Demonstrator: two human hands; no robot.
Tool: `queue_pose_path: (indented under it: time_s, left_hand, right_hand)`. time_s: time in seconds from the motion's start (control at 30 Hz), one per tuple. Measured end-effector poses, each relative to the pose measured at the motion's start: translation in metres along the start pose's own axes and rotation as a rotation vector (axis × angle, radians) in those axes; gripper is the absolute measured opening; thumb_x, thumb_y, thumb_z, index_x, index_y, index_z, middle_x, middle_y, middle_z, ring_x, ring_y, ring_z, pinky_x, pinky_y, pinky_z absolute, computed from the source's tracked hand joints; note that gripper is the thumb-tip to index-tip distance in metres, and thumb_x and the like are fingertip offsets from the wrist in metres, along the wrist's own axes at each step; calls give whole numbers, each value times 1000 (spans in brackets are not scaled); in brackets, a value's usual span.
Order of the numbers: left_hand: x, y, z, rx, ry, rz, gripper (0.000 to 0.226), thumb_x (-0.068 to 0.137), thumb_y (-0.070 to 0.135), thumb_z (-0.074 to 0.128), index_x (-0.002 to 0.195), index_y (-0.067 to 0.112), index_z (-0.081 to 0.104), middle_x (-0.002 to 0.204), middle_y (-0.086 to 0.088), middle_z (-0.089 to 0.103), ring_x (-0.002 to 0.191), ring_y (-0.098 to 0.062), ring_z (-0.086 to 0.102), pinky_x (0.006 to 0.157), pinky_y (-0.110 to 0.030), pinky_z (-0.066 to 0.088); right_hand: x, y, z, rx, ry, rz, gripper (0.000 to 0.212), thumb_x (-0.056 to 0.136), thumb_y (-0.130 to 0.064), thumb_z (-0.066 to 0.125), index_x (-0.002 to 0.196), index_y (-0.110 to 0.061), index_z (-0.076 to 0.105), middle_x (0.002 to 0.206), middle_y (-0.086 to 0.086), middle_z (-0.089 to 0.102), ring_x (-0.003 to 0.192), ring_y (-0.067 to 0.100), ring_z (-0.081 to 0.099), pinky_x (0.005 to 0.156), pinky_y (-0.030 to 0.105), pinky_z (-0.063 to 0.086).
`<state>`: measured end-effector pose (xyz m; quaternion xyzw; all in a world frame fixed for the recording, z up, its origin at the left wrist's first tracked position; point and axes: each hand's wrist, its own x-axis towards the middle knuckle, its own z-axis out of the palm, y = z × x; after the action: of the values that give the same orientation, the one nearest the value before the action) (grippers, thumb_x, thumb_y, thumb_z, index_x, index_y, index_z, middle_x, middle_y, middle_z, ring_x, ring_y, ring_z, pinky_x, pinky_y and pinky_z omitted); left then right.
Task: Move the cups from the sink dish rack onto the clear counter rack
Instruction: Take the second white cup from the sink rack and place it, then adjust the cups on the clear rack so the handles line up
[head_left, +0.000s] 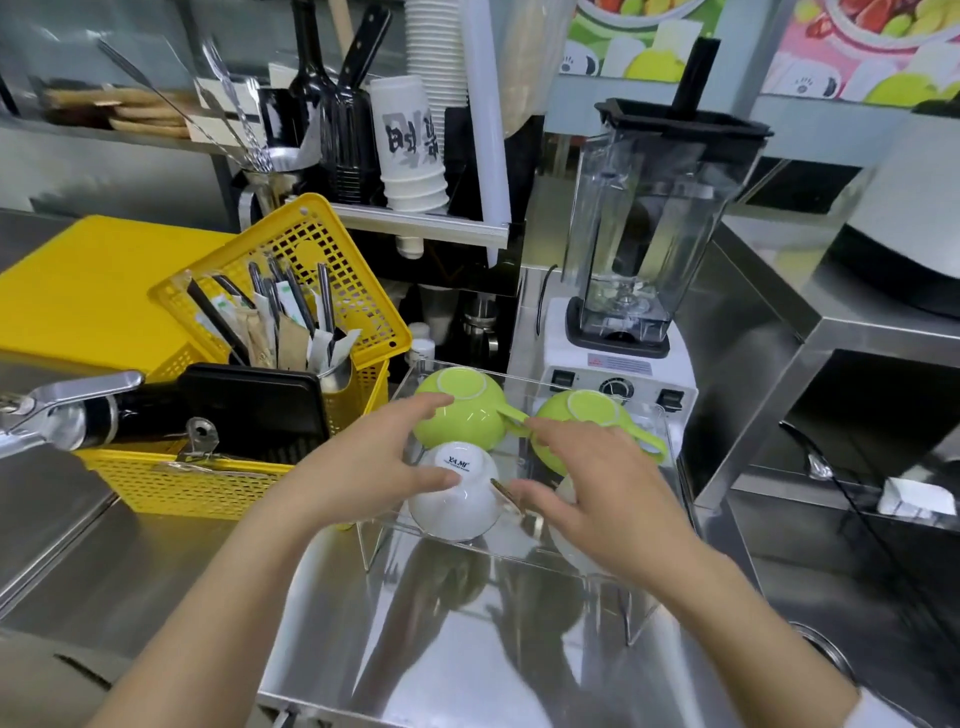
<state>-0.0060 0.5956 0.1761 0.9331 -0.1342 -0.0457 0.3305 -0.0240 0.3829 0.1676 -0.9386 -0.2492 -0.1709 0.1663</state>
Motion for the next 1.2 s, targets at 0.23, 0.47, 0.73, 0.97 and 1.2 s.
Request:
queue_pose_path:
  time_s: [0.23, 0.47, 0.73, 0.97, 1.2]
  left_hand:
    - [9, 45, 26, -109, 101, 208, 52, 81, 33, 65, 129, 28, 44, 132, 10, 51, 112, 5, 40, 90, -17, 33]
    - [28, 68, 73, 50, -46, 264, 73, 76, 51, 64, 138, 30, 32, 146, 6, 34, 135, -12, 27, 108, -28, 22]
    - [41, 75, 92, 91, -152, 223, 85, 69, 51, 71, 139, 25, 30, 141, 3, 36, 132, -16, 31, 109, -32, 27]
    - [41, 73, 91, -38, -167, 204, 60, 69, 42, 76, 120, 29, 49, 115, 7, 43, 113, -12, 42, 97, -29, 34]
    - [43, 68, 92, -12, -120, 235, 68, 68, 54, 70, 126, 28, 45, 124, 8, 44, 118, -10, 40, 98, -27, 33]
  right_hand:
    - [-38, 63, -27, 327, 110, 375, 22, 84, -15, 64, 105, -10, 66, 96, 3, 68, 83, 0, 59, 78, 10, 44]
    - [-77, 89, -25, 368, 43, 500, 13, 83, -17, 65, 95, -15, 70, 92, 5, 67, 84, 18, 60, 78, 29, 47]
    - [-89, 91, -18, 416, 41, 469, 24, 77, -24, 72, 100, -18, 72, 98, -7, 63, 90, 7, 58, 80, 11, 39]
    - [-85, 96, -14, 487, 88, 475, 6, 73, -16, 75, 79, -19, 75, 89, -14, 62, 89, -4, 54, 73, 6, 37]
    - [-83, 98, -14, 545, 84, 465, 9, 73, -24, 74, 82, -24, 74, 91, -9, 65, 86, -1, 56, 71, 7, 38]
